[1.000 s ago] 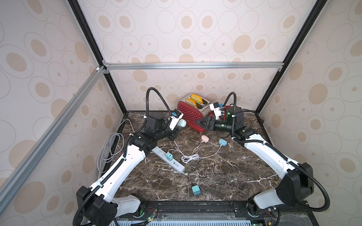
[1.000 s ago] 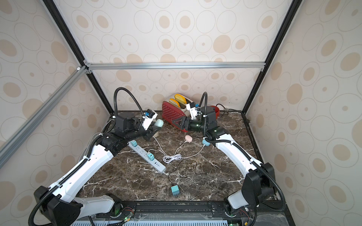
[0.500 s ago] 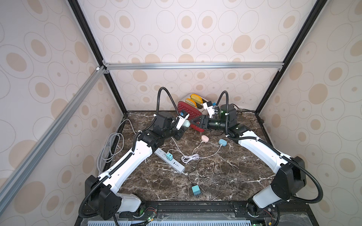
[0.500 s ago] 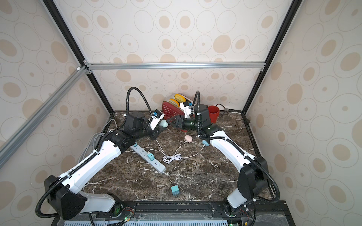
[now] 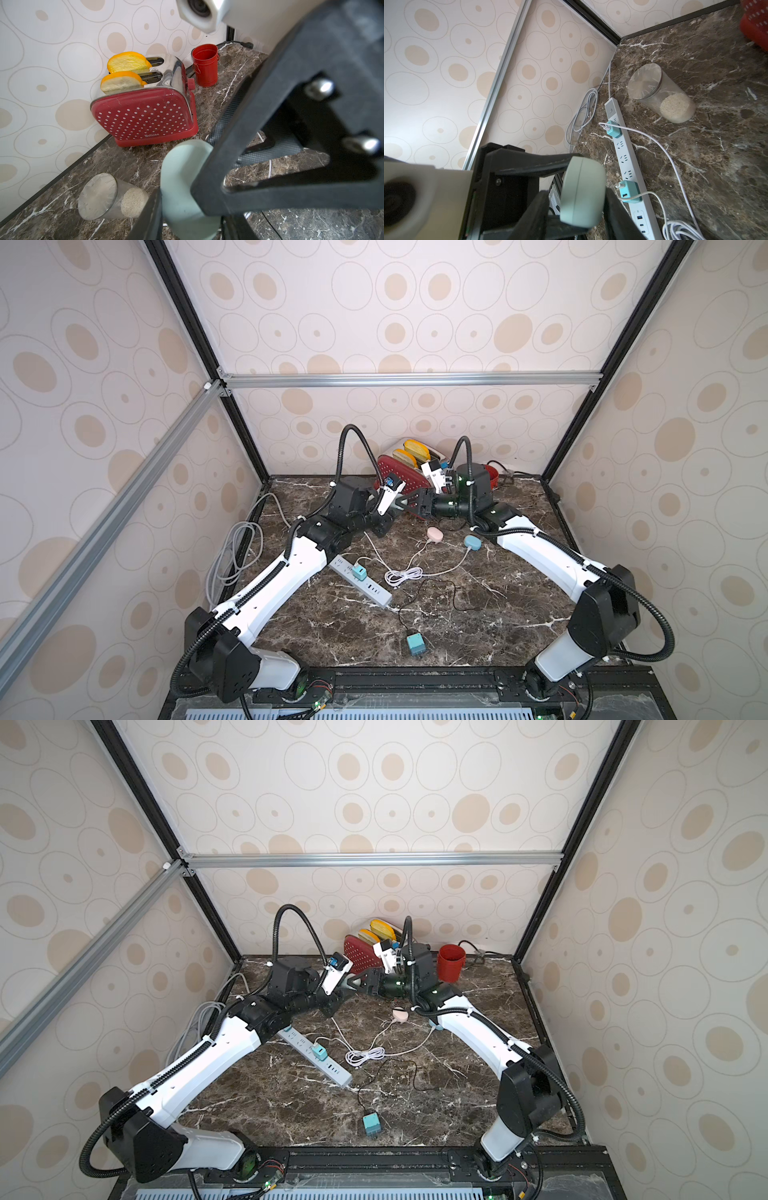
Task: Charge the bluetooth headset
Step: Pick up the bluetooth headset from the center of the board.
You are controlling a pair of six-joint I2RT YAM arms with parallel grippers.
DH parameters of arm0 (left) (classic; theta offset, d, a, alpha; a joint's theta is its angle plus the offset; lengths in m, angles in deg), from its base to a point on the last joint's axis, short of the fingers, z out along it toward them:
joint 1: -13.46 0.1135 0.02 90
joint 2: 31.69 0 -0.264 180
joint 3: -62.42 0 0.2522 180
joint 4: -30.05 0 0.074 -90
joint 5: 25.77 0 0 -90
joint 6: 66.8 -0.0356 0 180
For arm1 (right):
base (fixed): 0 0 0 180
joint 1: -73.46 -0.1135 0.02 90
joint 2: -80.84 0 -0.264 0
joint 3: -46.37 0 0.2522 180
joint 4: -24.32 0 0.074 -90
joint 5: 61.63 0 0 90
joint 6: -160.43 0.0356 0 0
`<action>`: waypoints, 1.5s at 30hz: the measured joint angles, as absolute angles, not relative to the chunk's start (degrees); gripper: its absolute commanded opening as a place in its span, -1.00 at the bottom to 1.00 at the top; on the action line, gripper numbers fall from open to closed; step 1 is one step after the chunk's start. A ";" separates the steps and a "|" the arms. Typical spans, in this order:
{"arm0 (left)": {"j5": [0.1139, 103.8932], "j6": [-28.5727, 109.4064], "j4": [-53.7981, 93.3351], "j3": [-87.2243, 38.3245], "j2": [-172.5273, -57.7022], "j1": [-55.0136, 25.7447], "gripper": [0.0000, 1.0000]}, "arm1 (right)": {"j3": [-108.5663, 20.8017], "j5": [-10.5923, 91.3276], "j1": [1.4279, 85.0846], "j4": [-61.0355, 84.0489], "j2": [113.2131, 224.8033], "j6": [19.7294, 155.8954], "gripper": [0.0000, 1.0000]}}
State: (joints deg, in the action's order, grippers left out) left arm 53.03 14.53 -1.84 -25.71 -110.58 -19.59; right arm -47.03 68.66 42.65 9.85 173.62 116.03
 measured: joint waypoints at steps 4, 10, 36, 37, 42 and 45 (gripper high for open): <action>53.10 14.51 -1.25 -25.76 -110.67 -19.88 -0.68 | -47.49 68.62 42.72 9.36 174.23 116.08 -0.33; 54.43 15.12 -1.36 -26.11 -111.12 -20.21 0.16 | -47.64 68.79 43.22 9.36 174.47 115.97 -0.59; 37.58 80.69 34.66 -16.75 -111.17 -13.04 0.33 | -43.42 81.40 52.27 37.47 174.16 128.82 -0.51; 37.40 82.51 36.27 -16.27 -111.56 -13.04 0.30 | -43.42 81.45 52.27 38.48 174.16 129.56 -0.50; 36.81 88.65 43.09 -15.13 -112.65 -13.04 0.17 | -42.68 81.32 52.27 41.60 174.16 132.34 -0.50; 36.18 91.62 47.84 -15.11 -113.70 -13.06 0.06 | -42.28 81.25 52.27 43.53 174.16 134.48 -0.51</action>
